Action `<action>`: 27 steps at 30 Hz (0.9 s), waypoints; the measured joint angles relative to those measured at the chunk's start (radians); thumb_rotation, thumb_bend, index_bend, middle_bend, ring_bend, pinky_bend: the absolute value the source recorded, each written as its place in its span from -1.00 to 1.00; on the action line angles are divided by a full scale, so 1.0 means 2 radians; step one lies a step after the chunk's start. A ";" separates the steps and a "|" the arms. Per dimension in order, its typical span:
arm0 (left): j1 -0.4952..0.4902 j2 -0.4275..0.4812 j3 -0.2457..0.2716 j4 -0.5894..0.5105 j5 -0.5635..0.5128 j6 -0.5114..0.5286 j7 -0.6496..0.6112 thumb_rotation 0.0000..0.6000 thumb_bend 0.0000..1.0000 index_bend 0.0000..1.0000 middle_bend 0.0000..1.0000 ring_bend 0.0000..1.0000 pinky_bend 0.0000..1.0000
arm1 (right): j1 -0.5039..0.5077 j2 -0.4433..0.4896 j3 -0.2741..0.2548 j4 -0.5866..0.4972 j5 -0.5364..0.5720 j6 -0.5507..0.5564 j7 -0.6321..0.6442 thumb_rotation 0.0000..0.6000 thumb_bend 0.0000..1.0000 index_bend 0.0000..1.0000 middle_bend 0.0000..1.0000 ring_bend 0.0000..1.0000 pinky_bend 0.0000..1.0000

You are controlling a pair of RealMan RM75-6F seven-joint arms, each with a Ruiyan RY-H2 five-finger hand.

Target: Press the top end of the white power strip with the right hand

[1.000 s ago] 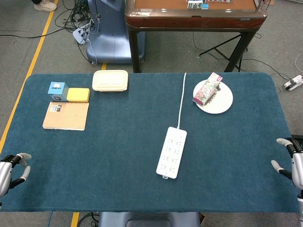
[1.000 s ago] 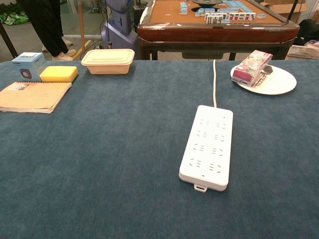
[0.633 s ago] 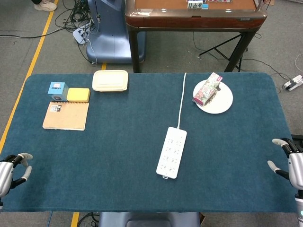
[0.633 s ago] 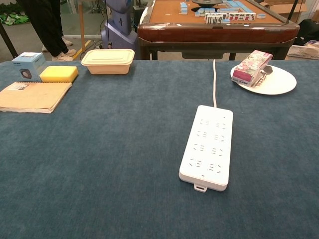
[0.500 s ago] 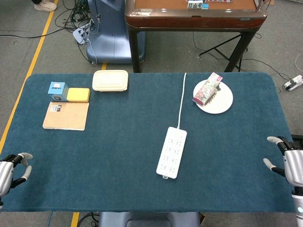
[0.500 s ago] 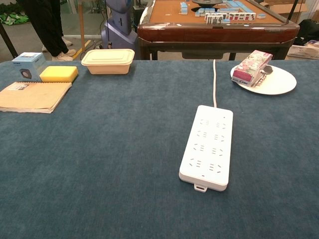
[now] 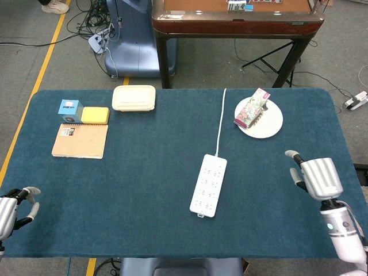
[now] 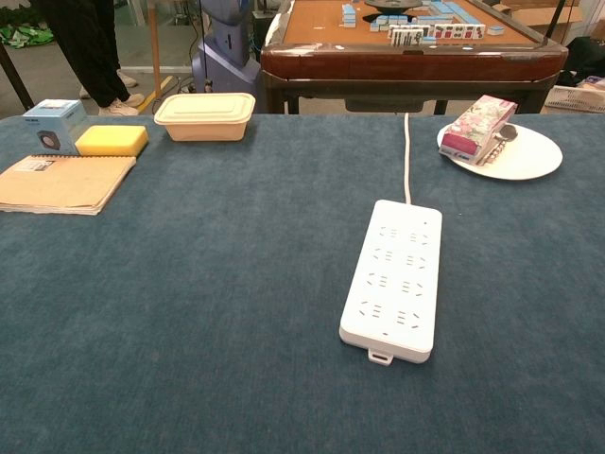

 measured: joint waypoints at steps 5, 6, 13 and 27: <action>-0.001 0.000 0.000 0.001 -0.002 -0.002 -0.001 1.00 -0.18 0.04 0.11 -0.07 0.36 | 0.049 -0.015 0.012 -0.014 0.030 -0.061 -0.055 1.00 0.48 -0.34 1.00 1.00 1.00; -0.001 -0.001 -0.001 0.002 -0.003 -0.003 -0.002 1.00 -0.18 0.04 0.11 -0.07 0.36 | 0.057 -0.019 0.014 -0.015 0.036 -0.071 -0.061 1.00 0.52 -0.34 1.00 1.00 1.00; -0.001 0.000 0.000 0.002 -0.002 -0.003 -0.002 1.00 -0.19 0.04 0.11 -0.07 0.36 | 0.107 -0.062 0.019 -0.007 0.073 -0.123 -0.101 1.00 0.60 -0.34 1.00 1.00 1.00; -0.001 0.001 0.000 0.003 -0.005 -0.006 -0.003 1.00 -0.19 0.04 0.11 -0.07 0.36 | 0.158 -0.126 0.004 0.039 0.119 -0.171 -0.139 1.00 0.63 -0.33 1.00 1.00 1.00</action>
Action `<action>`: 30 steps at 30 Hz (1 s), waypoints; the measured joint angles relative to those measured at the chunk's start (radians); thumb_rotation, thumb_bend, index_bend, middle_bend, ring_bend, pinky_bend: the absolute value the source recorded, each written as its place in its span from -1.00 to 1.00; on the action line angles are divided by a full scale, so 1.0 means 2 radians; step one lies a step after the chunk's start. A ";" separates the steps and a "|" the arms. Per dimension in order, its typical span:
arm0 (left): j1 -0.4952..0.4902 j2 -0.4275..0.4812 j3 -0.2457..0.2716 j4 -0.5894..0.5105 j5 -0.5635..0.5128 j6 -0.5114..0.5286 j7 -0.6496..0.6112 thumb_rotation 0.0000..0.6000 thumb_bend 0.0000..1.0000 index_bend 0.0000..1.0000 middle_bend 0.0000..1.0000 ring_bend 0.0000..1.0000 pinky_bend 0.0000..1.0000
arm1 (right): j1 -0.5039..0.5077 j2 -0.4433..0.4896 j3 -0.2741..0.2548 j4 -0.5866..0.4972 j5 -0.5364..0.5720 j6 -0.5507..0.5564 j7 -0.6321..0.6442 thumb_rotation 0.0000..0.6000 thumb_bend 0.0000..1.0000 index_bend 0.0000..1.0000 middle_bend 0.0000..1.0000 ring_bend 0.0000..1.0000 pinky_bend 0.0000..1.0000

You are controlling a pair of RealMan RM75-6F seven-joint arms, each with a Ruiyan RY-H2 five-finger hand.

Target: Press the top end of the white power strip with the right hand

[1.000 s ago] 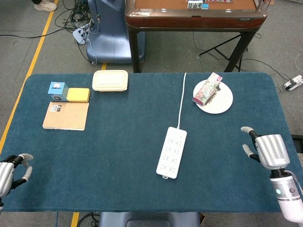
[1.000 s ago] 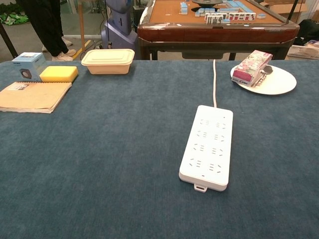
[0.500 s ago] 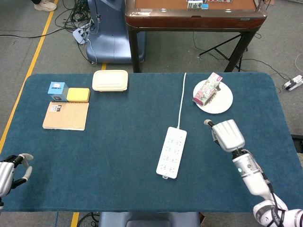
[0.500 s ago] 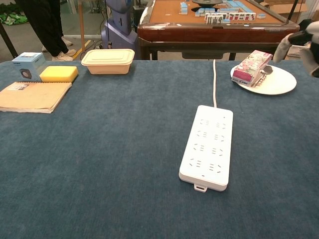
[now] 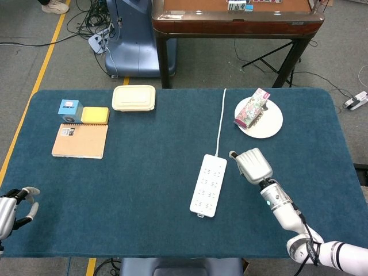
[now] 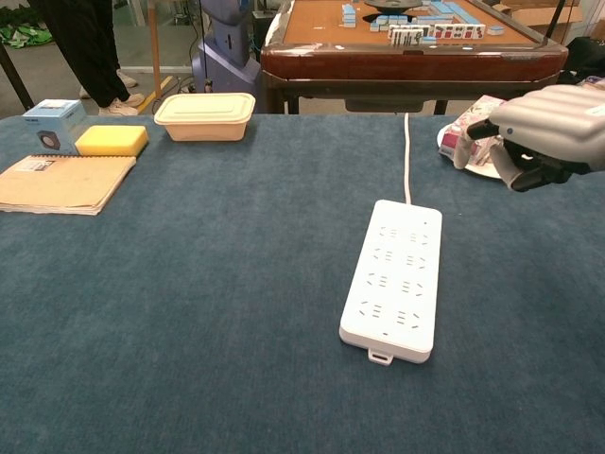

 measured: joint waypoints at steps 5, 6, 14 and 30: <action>-0.001 -0.001 0.000 0.002 -0.004 -0.005 0.000 1.00 -0.19 0.04 0.11 -0.07 0.36 | 0.014 -0.020 -0.007 0.018 0.011 -0.010 -0.005 1.00 0.65 -0.32 1.00 1.00 1.00; -0.002 -0.001 -0.001 0.003 -0.005 -0.006 0.000 1.00 -0.19 0.04 0.11 -0.07 0.36 | 0.016 -0.022 -0.008 0.020 0.013 -0.012 -0.006 1.00 0.65 -0.32 1.00 1.00 1.00; -0.003 -0.002 -0.002 0.007 -0.011 -0.011 -0.005 1.00 -0.19 0.05 0.11 -0.07 0.36 | 0.032 -0.042 -0.017 0.037 0.028 -0.022 -0.014 1.00 0.66 -0.32 1.00 1.00 1.00; -0.002 0.000 -0.004 0.010 -0.017 -0.013 -0.015 1.00 -0.19 0.05 0.11 -0.07 0.36 | 0.062 -0.082 -0.024 0.070 0.051 -0.038 -0.020 1.00 0.67 -0.32 1.00 1.00 1.00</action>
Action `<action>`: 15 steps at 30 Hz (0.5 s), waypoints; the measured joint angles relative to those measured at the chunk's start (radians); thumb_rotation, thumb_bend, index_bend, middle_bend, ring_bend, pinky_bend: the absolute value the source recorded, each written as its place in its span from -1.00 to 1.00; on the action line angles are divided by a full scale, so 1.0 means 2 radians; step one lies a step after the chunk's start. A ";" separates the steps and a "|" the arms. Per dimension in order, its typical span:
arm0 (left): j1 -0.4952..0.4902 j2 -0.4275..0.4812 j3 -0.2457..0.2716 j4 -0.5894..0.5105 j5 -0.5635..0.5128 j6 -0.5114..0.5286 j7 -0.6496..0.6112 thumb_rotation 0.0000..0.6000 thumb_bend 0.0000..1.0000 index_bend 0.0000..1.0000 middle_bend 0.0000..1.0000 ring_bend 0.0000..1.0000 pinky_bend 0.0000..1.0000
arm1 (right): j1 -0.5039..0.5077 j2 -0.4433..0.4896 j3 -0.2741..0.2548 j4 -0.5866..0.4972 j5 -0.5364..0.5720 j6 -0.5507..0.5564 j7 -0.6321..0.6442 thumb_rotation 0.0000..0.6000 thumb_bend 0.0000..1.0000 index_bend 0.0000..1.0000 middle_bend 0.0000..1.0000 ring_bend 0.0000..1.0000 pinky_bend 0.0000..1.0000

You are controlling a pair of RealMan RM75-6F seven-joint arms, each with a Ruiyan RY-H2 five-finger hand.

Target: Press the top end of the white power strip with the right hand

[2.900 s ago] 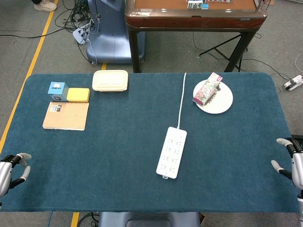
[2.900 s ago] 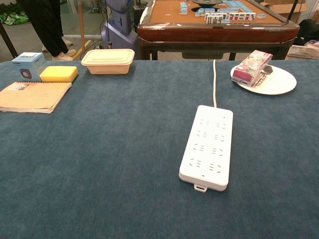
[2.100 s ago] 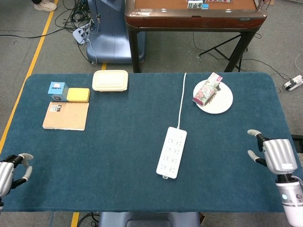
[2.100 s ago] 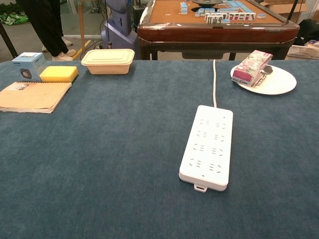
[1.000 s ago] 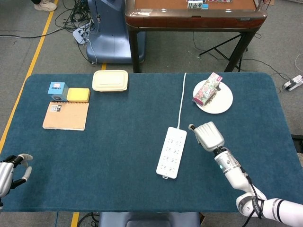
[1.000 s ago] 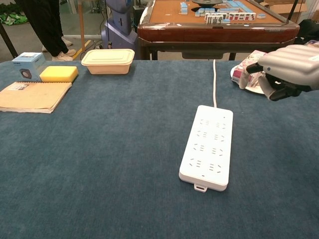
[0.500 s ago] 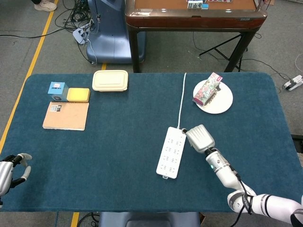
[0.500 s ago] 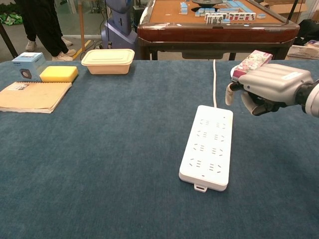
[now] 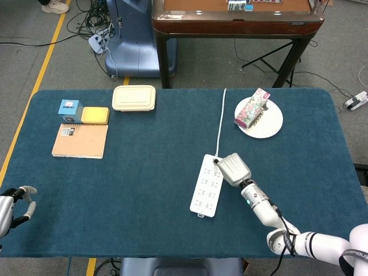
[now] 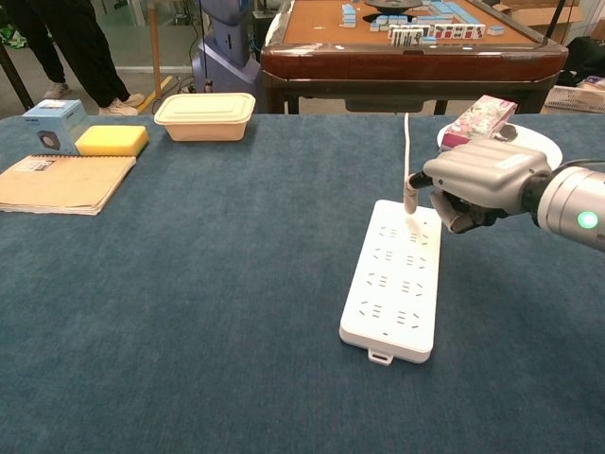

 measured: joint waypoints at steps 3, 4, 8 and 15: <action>0.000 0.000 0.000 0.000 -0.001 0.000 -0.001 1.00 -0.18 0.05 0.11 -0.07 0.36 | 0.003 -0.004 -0.001 0.004 0.004 -0.001 -0.001 1.00 0.67 -0.32 1.00 1.00 1.00; 0.000 0.001 0.000 0.000 -0.001 0.000 -0.002 1.00 -0.18 0.05 0.11 -0.07 0.36 | 0.005 -0.006 -0.001 0.006 0.005 -0.002 -0.001 1.00 0.67 -0.32 1.00 1.00 1.00; 0.000 0.001 0.000 0.001 -0.001 -0.001 -0.004 1.00 -0.19 0.05 0.11 -0.07 0.36 | 0.009 -0.010 -0.003 0.010 0.011 -0.002 -0.002 1.00 0.67 -0.32 1.00 1.00 1.00; 0.000 0.001 0.000 0.001 -0.001 -0.002 -0.005 1.00 -0.19 0.05 0.11 -0.07 0.36 | 0.012 -0.010 -0.006 0.010 0.013 0.001 -0.001 1.00 0.67 -0.31 1.00 1.00 1.00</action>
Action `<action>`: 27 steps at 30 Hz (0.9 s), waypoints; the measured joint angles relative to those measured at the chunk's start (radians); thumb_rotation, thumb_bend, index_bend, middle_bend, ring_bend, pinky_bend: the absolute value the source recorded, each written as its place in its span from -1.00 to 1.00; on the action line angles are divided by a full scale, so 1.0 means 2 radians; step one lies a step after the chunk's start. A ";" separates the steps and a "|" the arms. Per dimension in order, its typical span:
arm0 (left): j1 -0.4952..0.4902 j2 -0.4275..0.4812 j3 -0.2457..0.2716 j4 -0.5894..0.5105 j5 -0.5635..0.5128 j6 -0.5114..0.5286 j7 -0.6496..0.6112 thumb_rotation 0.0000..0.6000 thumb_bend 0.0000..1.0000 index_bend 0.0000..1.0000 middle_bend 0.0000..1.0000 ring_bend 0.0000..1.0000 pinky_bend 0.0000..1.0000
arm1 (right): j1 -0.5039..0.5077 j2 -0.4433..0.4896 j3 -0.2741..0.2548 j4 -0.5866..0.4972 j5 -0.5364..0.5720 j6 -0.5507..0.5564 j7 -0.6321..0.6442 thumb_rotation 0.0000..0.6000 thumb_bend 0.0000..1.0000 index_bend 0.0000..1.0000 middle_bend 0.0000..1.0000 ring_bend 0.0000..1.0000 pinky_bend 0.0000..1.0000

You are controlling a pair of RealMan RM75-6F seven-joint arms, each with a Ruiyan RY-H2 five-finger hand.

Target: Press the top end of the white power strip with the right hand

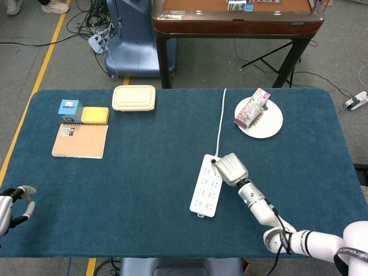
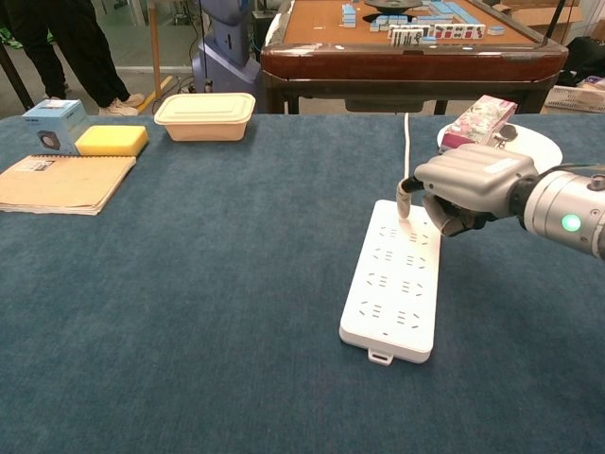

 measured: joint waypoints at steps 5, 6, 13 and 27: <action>0.000 0.000 0.000 0.000 0.000 0.000 0.000 1.00 -0.19 0.05 0.11 -0.07 0.36 | 0.001 0.001 -0.003 -0.002 0.004 0.003 -0.003 1.00 0.67 -0.31 1.00 1.00 1.00; 0.000 0.000 0.000 0.000 0.000 0.000 0.000 1.00 -0.19 0.05 0.11 -0.07 0.36 | 0.001 0.001 -0.004 -0.002 0.005 0.003 -0.004 1.00 0.67 -0.31 1.00 1.00 1.00; 0.000 0.000 0.000 0.000 0.000 0.000 0.001 1.00 -0.19 0.05 0.11 -0.07 0.36 | 0.003 0.001 -0.007 -0.001 0.012 0.004 -0.005 1.00 0.67 -0.30 1.00 1.00 1.00; 0.000 0.000 0.000 0.000 0.000 0.001 0.000 1.00 -0.19 0.05 0.11 -0.07 0.36 | 0.008 -0.006 -0.012 0.010 0.020 0.000 -0.003 1.00 0.67 -0.30 1.00 1.00 1.00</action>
